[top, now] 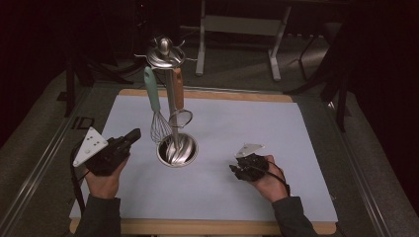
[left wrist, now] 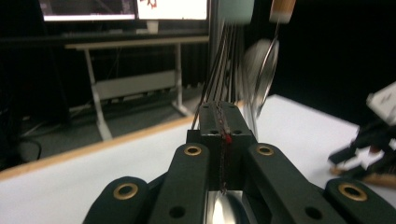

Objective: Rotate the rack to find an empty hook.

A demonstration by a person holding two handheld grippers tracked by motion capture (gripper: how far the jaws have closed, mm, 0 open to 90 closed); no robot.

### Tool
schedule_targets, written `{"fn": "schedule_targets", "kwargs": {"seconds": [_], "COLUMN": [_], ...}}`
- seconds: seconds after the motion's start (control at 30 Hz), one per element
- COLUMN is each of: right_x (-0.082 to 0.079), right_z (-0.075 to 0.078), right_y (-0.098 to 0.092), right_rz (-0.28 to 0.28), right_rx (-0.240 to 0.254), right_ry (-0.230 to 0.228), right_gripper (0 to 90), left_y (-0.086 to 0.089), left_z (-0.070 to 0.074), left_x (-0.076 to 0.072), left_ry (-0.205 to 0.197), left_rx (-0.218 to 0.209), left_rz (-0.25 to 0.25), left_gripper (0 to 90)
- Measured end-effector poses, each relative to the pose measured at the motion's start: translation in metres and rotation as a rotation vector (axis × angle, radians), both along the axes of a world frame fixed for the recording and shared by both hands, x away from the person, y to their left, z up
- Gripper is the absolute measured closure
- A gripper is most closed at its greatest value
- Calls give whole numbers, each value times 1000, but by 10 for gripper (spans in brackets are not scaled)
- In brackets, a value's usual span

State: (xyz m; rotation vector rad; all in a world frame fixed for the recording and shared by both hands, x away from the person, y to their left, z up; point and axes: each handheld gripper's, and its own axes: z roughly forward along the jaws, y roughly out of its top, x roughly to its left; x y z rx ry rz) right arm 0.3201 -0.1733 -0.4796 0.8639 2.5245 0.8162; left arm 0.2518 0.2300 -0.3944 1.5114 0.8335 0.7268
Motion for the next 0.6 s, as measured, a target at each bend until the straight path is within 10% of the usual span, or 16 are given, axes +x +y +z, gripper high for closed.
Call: {"fn": "schedule_targets", "kwargs": {"seconds": [0.6], "right_x": [-2], "right_z": [-7], "right_y": [-36], "right_rz": [-115], "right_rx": [97], "right_ry": [11], "right_gripper": [580], "left_y": [-12], "left_z": [67], "left_x": [6], "left_ry": [-213], "left_rx": [-121], "left_rz": [-21], "left_gripper": [899]}}
